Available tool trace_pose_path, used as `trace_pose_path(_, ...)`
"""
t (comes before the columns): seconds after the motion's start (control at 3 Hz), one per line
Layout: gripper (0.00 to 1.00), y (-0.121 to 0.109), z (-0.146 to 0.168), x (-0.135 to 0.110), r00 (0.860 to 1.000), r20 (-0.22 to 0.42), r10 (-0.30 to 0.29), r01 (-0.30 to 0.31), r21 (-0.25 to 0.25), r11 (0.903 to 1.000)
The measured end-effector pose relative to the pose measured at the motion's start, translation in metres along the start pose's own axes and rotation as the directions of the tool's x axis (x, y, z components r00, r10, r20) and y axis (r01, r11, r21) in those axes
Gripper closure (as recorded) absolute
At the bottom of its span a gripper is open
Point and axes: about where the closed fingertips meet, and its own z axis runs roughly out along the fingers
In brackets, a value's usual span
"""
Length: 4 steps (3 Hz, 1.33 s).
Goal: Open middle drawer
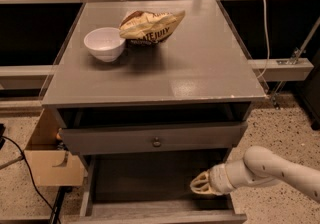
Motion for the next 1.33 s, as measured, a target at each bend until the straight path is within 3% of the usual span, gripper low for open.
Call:
trace_pose_path(0.67, 1.0, -0.039, 0.018, -0.006, 0.998, 0.032, -0.048, 0.049, -0.008, 0.9988)
trace_pose_path(1.0, 0.81, -0.039, 0.018, -0.006, 0.998, 0.032, -0.049, 0.049, -0.007, 0.9988)
trace_pose_path(1.33, 0.51, -0.039, 0.018, -0.006, 0.998, 0.032, -0.049, 0.049, -0.007, 0.9988)
